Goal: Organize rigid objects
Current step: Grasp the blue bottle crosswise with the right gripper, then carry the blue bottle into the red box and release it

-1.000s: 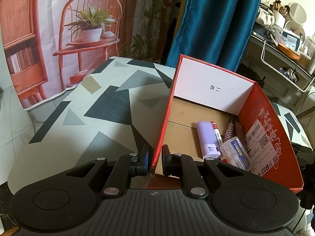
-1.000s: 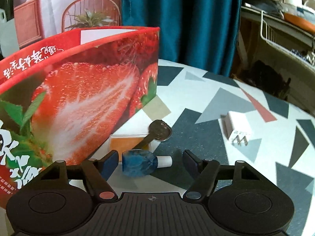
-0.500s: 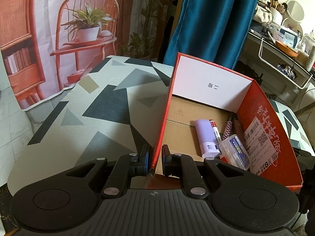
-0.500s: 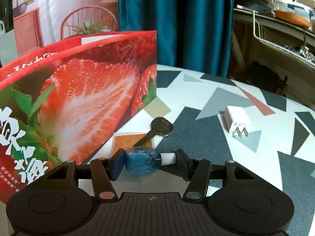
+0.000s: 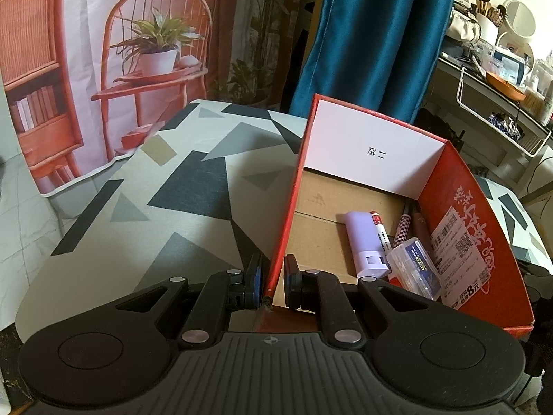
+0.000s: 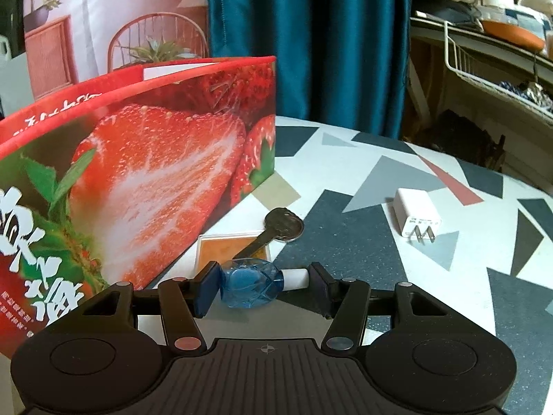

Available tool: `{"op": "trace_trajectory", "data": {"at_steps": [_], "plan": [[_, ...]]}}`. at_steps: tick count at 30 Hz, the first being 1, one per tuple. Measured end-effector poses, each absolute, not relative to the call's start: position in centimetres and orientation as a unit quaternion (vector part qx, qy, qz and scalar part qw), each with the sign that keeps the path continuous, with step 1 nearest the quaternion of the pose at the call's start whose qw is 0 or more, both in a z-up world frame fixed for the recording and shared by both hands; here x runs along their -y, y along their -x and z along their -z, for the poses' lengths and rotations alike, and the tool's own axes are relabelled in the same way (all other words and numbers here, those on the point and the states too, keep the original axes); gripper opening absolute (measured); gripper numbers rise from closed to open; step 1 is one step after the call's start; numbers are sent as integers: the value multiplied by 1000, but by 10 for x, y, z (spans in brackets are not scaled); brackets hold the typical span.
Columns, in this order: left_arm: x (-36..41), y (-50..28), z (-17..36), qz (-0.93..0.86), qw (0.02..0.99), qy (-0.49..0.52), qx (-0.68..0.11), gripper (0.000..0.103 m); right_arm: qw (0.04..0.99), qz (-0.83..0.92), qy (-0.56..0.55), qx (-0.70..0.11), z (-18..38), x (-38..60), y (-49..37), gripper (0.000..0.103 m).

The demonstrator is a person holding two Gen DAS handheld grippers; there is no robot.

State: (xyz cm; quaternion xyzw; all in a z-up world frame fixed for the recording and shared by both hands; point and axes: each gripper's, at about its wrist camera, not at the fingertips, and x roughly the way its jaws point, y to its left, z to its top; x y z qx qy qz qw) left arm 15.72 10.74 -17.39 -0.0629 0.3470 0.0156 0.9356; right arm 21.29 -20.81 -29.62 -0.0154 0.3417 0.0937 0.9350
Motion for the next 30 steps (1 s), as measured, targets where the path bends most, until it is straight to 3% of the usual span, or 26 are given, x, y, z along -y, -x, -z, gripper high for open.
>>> {"op": "trace_trajectory", "data": {"at_steps": [9, 21, 30], "plan": [[-108, -156, 174, -17, 936, 68, -346, 13, 935, -92, 3, -344, 284, 210, -206, 52], [-108, -156, 174, -18, 937, 67, -344, 13, 961, -149, 17, -231, 190, 186, -220, 52], [-109, -156, 175, -16, 937, 70, -343, 13, 948, -191, 66, -247, 192, 148, -240, 53]]}}
